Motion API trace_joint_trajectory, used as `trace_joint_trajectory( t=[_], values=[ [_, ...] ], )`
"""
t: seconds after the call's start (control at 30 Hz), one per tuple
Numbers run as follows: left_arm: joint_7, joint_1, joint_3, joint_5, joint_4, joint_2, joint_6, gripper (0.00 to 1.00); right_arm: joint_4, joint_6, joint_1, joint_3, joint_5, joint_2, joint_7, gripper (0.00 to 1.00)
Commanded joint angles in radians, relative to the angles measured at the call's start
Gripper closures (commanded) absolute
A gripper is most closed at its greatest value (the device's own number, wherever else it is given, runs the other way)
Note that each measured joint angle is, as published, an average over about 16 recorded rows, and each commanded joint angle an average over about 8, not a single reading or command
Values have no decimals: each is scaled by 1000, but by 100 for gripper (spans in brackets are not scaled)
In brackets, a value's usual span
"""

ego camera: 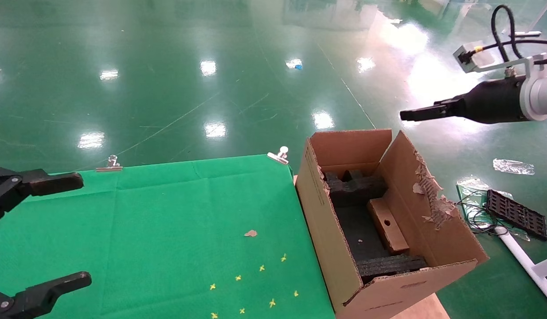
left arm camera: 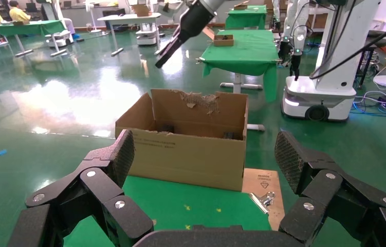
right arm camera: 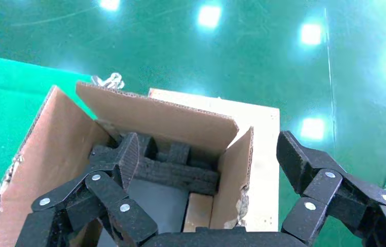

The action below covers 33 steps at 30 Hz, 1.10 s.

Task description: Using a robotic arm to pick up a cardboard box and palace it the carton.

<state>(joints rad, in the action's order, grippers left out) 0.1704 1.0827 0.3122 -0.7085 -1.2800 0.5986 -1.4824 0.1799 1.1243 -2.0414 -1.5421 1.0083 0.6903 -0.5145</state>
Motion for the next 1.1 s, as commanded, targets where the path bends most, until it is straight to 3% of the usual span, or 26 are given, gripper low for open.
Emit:
trace_joint_trajectory(
  t=[0.03, 1.1],
  values=[
    [0, 0, 0, 0, 0, 0, 0, 0, 14, -5, -12, 13, -19, -17, 21, 0],
    [-1, 1, 1, 1, 1, 0, 0, 0, 586, 191, 498, 669, -156, -52, 182, 0]
  ],
)
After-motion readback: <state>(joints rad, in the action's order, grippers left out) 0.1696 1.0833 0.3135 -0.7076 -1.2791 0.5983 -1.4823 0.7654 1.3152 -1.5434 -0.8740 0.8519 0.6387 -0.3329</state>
